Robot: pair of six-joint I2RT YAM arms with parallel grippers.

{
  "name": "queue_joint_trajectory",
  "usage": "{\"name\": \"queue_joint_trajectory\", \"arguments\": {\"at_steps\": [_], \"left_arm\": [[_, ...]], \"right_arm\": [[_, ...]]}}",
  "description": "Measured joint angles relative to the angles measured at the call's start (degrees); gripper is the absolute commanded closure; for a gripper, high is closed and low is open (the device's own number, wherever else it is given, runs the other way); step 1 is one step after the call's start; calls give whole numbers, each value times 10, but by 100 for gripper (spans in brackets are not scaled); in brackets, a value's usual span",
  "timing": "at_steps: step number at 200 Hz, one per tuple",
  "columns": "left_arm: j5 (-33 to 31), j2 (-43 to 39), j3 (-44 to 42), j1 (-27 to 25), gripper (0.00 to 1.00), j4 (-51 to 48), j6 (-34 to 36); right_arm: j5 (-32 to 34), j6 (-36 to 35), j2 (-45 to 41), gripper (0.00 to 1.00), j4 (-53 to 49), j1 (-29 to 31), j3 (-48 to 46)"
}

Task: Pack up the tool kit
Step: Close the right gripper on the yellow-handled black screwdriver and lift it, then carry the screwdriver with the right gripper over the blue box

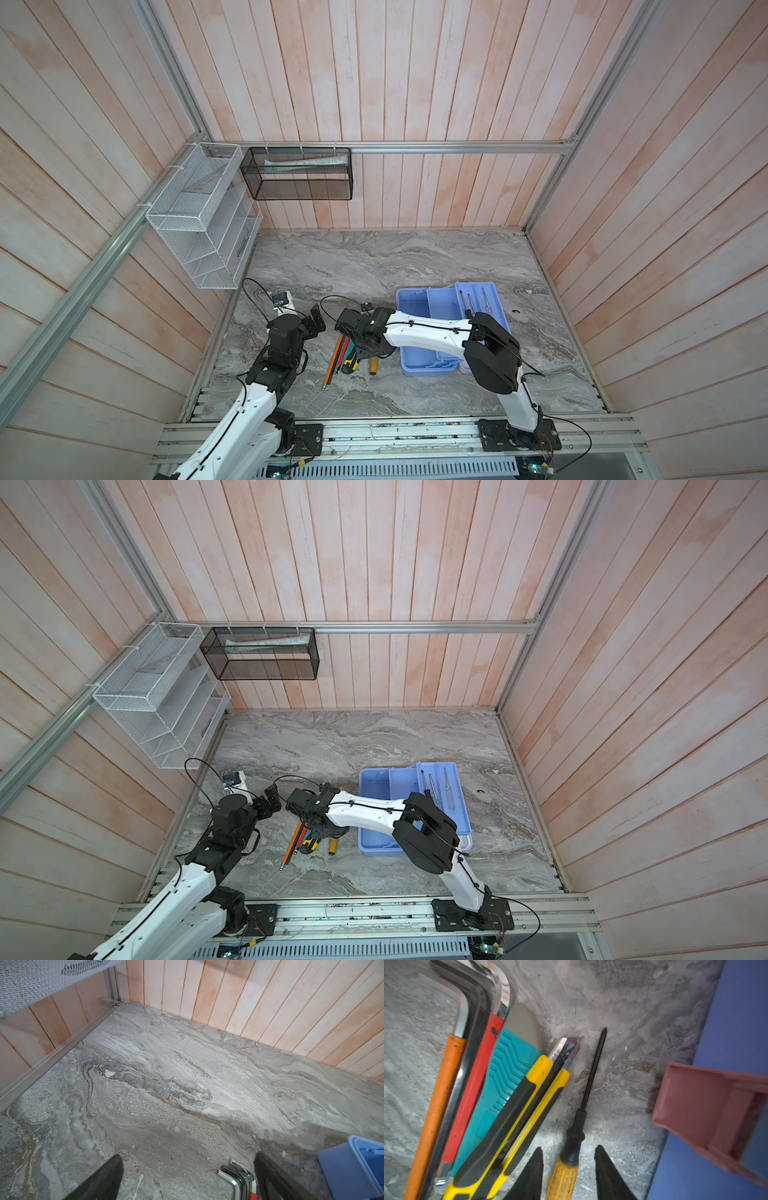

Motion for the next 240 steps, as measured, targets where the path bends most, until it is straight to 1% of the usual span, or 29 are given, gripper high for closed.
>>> {"name": "queue_joint_trajectory", "arguments": {"at_steps": [25,55,72,96,116,128,134,142,161,204,240], "left_arm": [[0,0,0,0,0,0,0],[0,0,0,0,0,0,0],[0,0,0,0,0,0,0],[0,0,0,0,0,0,0],[0,0,0,0,0,0,0],[0,0,0,0,0,0,0],[0,0,0,0,0,0,0],[0,0,0,0,0,0,0],[0,0,0,0,0,0,0],[0,0,0,0,0,0,0],[0,0,0,0,0,0,0]], "right_arm": [[-8,-2,22,61,-2,0,7],[-13,-4,38,65,-5,0,21],[-14,-2,39,71,-6,0,23],[-16,-1,39,77,-7,0,23],[-16,2,39,85,-7,0,22],[-16,3,39,90,-7,0,22],[-16,5,38,95,-7,0,22],[-16,5,37,98,-7,0,21],[-14,8,33,100,-7,-1,16],[-4,-2,16,100,-23,-4,12],[2,-26,-40,100,-21,-21,-5]]}}
